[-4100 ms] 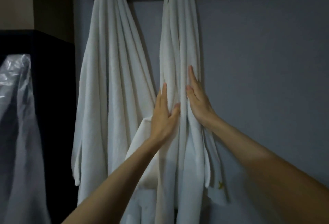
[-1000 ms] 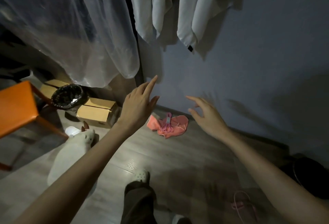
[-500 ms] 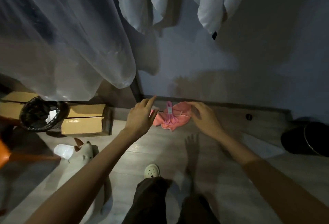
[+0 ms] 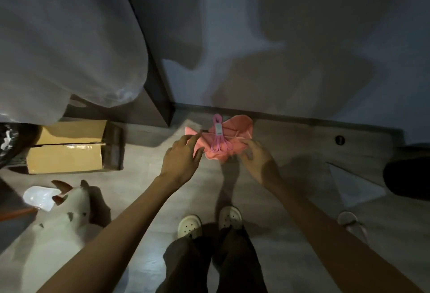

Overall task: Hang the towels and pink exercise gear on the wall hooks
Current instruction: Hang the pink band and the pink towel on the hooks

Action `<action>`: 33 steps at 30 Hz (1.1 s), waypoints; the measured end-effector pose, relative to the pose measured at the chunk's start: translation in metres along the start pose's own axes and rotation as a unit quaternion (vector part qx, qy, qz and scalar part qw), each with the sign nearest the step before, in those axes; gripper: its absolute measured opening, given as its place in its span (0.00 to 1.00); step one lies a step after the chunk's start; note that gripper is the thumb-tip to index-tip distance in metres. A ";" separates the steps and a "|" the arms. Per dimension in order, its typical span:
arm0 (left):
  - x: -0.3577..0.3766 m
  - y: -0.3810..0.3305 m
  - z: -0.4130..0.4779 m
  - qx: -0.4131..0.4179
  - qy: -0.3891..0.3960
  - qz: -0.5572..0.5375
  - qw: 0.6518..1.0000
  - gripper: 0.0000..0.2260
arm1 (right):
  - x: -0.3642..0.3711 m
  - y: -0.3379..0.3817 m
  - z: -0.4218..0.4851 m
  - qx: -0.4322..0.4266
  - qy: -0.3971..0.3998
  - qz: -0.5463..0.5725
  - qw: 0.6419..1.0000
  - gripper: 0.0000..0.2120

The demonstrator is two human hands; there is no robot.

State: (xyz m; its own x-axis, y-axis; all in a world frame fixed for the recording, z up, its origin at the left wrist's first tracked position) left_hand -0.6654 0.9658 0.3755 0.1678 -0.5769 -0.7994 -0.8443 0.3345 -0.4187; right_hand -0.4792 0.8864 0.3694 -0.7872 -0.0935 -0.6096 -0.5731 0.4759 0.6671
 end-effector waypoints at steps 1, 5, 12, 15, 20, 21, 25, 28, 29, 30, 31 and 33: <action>0.018 0.009 0.015 -0.001 0.003 0.000 1.000 0.21 | 0.015 -0.017 0.014 0.000 0.005 0.007 1.000 0.16; 0.097 0.047 0.079 0.004 0.010 0.003 1.000 0.21 | 0.073 -0.086 0.077 -0.012 -0.012 -0.010 1.000 0.19; 0.237 0.120 0.196 0.002 0.028 0.040 0.999 0.21 | 0.165 -0.193 0.193 -0.024 -0.030 -0.019 0.999 0.17; 0.281 0.143 0.242 0.010 0.023 0.052 0.998 0.22 | 0.202 -0.232 0.244 0.011 -0.010 -0.055 0.998 0.16; 0.330 0.167 0.299 0.028 -0.006 0.064 0.998 0.23 | 0.245 -0.279 0.312 0.025 -0.024 -0.084 0.996 0.21; 0.337 0.171 0.307 0.031 -0.012 0.063 0.997 0.24 | 0.250 -0.284 0.322 0.017 -0.038 -0.086 0.995 0.20; 0.358 0.182 0.330 0.037 -0.030 0.051 0.998 0.28 | 0.263 -0.300 0.349 -0.002 -0.092 -0.042 0.995 0.22; 0.374 0.189 0.338 0.044 -0.016 0.029 0.999 0.28 | 0.274 -0.308 0.359 -0.007 -0.090 -0.028 0.995 0.31; 0.379 0.193 0.339 0.044 -0.013 0.021 0.999 0.27 | 0.275 -0.309 0.360 0.005 -0.091 -0.027 0.995 0.32; 0.381 0.195 0.339 0.044 -0.014 0.014 0.999 0.27 | 0.275 -0.311 0.362 0.020 -0.094 -0.028 0.995 0.31; 0.383 0.197 0.338 0.042 -0.016 0.007 0.999 0.27 | 0.275 -0.310 0.363 0.035 -0.096 -0.029 0.994 0.31; 0.386 0.200 0.336 0.038 -0.017 0.002 0.999 0.27 | 0.273 -0.309 0.361 0.041 -0.090 -0.036 0.994 0.30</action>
State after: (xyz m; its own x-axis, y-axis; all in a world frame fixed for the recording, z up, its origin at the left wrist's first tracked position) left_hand -0.5983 1.0603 -0.1612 0.1820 -0.5503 -0.8149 -0.8045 0.3932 -0.4452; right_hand -0.4352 1.0299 -0.1575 -0.6865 0.0243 -0.7267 -0.6009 0.5438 0.5859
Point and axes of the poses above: each hand's wrist, its own z-axis towards the middle knuckle, its own x-axis out of the palm, y = z × x, the point moved 8 cm from there along z, towards the middle knuckle, and after that the axes turned 8 degrees about y, right-handed, at the moved point
